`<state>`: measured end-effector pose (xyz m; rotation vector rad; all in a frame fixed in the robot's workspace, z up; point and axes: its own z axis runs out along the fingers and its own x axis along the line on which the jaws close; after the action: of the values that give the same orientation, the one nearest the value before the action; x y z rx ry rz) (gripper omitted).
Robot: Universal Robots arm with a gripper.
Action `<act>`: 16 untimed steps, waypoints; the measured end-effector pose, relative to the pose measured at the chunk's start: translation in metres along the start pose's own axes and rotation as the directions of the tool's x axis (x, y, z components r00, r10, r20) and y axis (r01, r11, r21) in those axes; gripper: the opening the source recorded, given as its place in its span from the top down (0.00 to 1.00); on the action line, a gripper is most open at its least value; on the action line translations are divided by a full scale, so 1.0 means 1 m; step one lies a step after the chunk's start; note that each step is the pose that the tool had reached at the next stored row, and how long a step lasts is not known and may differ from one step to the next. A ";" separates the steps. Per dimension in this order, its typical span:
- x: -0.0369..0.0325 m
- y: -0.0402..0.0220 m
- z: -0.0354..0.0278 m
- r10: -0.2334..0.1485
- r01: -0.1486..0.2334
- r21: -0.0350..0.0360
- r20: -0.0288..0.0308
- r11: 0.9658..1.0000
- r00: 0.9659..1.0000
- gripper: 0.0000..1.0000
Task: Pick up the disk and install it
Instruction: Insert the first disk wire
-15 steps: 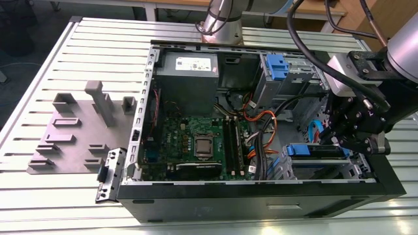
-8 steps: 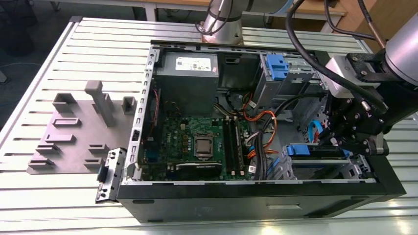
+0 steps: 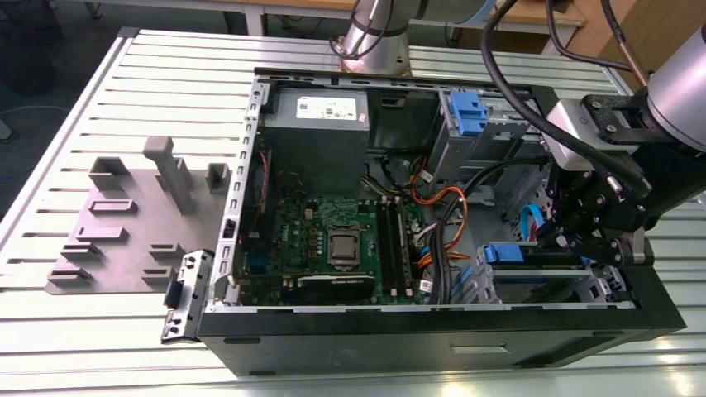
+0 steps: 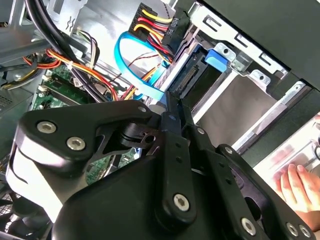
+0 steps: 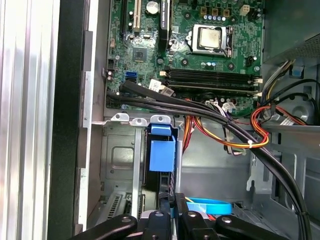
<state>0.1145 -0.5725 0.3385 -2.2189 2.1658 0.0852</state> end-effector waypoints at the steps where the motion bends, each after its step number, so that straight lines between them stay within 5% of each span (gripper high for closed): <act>1: 0.0000 0.0000 0.0001 0.000 0.000 0.000 0.000 1.000 1.000 0.84; 16: 0.0014 0.0000 0.0032 0.000 0.000 0.000 0.000 1.000 1.000 0.84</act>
<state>0.1145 -0.5737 0.3353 -2.2191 2.1658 0.0848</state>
